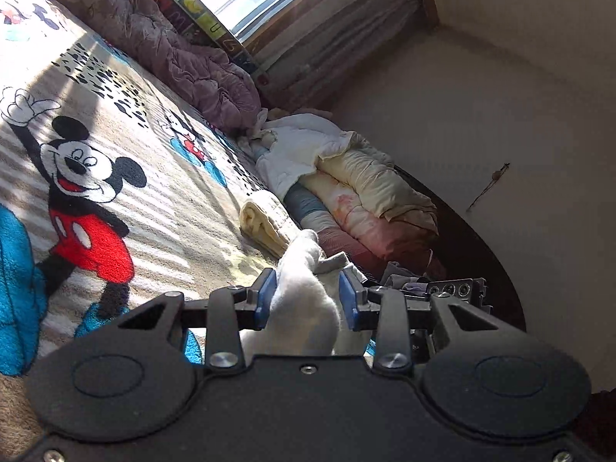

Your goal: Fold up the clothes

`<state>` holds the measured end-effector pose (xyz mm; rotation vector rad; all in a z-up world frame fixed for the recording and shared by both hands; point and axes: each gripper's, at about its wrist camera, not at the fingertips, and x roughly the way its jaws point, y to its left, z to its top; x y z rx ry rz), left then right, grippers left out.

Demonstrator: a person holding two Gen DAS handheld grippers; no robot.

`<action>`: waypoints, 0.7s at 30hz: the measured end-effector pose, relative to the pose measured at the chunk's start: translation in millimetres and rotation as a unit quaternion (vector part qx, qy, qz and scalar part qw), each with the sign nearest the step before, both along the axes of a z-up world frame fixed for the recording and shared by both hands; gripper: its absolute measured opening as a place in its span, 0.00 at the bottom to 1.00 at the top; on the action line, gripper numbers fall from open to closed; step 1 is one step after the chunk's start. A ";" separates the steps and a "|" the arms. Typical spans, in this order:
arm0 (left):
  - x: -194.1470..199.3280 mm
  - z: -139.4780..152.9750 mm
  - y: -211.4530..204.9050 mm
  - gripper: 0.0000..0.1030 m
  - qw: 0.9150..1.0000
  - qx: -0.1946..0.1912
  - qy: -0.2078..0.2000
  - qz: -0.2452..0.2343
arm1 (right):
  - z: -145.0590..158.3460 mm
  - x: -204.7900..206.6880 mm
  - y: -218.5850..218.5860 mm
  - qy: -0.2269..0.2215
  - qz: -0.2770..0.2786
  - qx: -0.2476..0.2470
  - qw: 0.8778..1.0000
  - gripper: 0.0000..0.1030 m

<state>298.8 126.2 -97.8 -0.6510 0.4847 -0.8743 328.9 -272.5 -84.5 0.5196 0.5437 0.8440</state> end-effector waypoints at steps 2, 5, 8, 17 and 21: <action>-24.6 8.8 -3.1 0.32 1.000 0.015 -0.014 -0.012 | 12.7 -24.0 -2.8 -0.020 0.005 0.000 1.000 0.23; -59.4 18.7 -14.1 0.32 0.996 0.070 -0.039 -0.025 | 22.6 -61.2 -3.8 -0.037 0.011 -0.006 0.999 0.23; -92.1 18.4 -25.0 0.32 0.992 0.109 -0.051 -0.025 | 27.8 -98.3 -1.1 -0.064 0.007 -0.041 0.997 0.23; -156.5 -1.0 -61.0 0.30 0.985 0.170 -0.009 0.014 | 29.3 -222.7 46.3 -0.232 0.010 -0.290 0.929 0.21; -173.8 -5.0 -74.9 0.27 0.985 0.168 0.011 0.034 | 5.8 -262.6 66.7 -0.280 0.021 -0.413 0.866 0.19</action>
